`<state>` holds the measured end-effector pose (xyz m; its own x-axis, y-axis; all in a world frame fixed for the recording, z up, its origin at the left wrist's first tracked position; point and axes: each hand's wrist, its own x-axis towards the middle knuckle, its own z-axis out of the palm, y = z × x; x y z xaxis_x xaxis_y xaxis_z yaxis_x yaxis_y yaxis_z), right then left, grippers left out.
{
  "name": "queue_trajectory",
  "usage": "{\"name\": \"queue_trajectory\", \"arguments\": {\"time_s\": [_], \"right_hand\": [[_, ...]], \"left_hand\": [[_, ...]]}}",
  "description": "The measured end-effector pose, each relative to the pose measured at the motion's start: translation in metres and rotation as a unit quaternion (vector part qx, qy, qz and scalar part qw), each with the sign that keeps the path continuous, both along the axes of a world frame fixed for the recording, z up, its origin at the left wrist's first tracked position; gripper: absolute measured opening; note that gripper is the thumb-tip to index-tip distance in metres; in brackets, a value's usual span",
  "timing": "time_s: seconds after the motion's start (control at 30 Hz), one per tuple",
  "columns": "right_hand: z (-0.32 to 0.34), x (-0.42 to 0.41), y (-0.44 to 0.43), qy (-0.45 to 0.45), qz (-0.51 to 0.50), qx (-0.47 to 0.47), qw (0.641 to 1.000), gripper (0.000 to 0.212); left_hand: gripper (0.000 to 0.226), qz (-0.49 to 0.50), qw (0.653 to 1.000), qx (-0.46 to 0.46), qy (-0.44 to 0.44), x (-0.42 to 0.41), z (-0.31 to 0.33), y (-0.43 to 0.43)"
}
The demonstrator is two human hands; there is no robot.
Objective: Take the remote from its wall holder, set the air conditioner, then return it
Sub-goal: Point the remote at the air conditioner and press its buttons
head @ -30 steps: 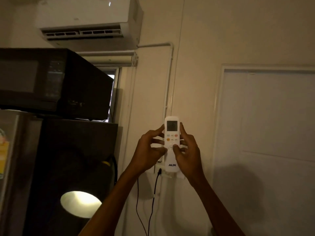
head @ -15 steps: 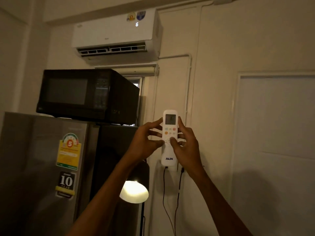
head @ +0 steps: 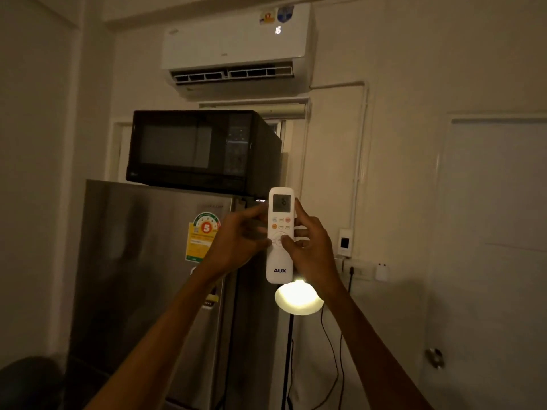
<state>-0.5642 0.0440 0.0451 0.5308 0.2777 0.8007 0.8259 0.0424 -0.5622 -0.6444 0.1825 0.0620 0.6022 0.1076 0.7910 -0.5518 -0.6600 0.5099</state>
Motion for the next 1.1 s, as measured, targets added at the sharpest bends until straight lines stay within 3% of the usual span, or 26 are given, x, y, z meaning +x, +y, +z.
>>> {"name": "queue_trajectory", "arguments": {"time_s": [0.3, 0.8, 1.1], "right_hand": [[-0.025, -0.045, 0.025, 0.023, -0.011, 0.006, 1.0, 0.066], [-0.067, -0.034, 0.006, 0.035, -0.083, -0.012, 0.996, 0.066], [-0.129, -0.003, -0.007, 0.15, -0.106, -0.022, 0.983, 0.061]], "left_hand": [[0.064, -0.018, 0.999, -0.019, 0.032, -0.033, -0.025, 0.028], [0.074, -0.076, 0.992, -0.038, 0.095, -0.006, -0.069, 0.017], [0.067, -0.082, 0.984, -0.068, 0.144, 0.033, -0.128, 0.005]]}}
